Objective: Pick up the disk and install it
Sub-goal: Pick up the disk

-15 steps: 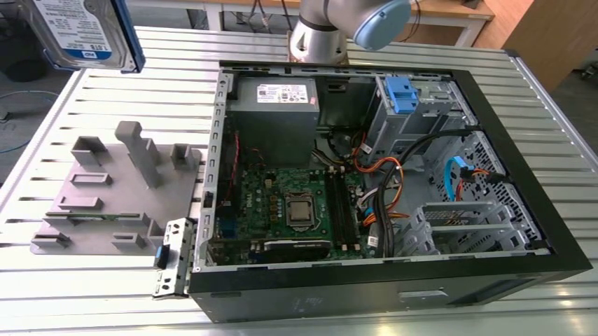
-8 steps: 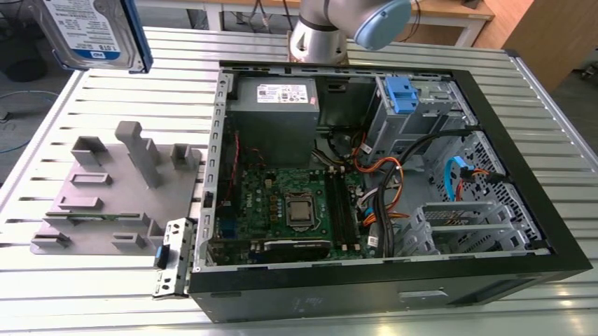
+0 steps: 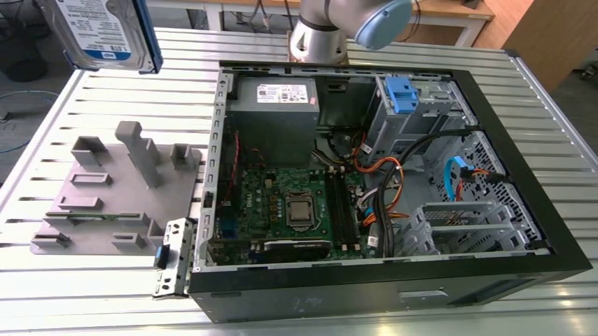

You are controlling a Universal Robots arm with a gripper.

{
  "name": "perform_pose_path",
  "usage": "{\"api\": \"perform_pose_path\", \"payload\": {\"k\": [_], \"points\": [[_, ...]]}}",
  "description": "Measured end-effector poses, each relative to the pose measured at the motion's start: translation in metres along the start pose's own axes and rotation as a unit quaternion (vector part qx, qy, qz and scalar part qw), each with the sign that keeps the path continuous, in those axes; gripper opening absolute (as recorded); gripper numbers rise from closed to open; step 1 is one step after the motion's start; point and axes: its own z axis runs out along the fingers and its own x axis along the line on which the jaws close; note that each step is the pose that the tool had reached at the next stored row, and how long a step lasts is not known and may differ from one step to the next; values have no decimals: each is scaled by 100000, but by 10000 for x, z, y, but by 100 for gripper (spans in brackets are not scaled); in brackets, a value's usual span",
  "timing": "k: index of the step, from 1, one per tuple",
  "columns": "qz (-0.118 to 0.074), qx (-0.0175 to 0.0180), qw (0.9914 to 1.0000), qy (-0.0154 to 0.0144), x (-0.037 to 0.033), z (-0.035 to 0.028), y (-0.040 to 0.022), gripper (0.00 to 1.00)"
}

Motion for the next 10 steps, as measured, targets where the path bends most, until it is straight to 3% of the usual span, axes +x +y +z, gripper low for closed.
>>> {"api": "perform_pose_path", "payload": {"k": [10], "points": [[3,0,100000,1,-10,-7,-184,35]]}}
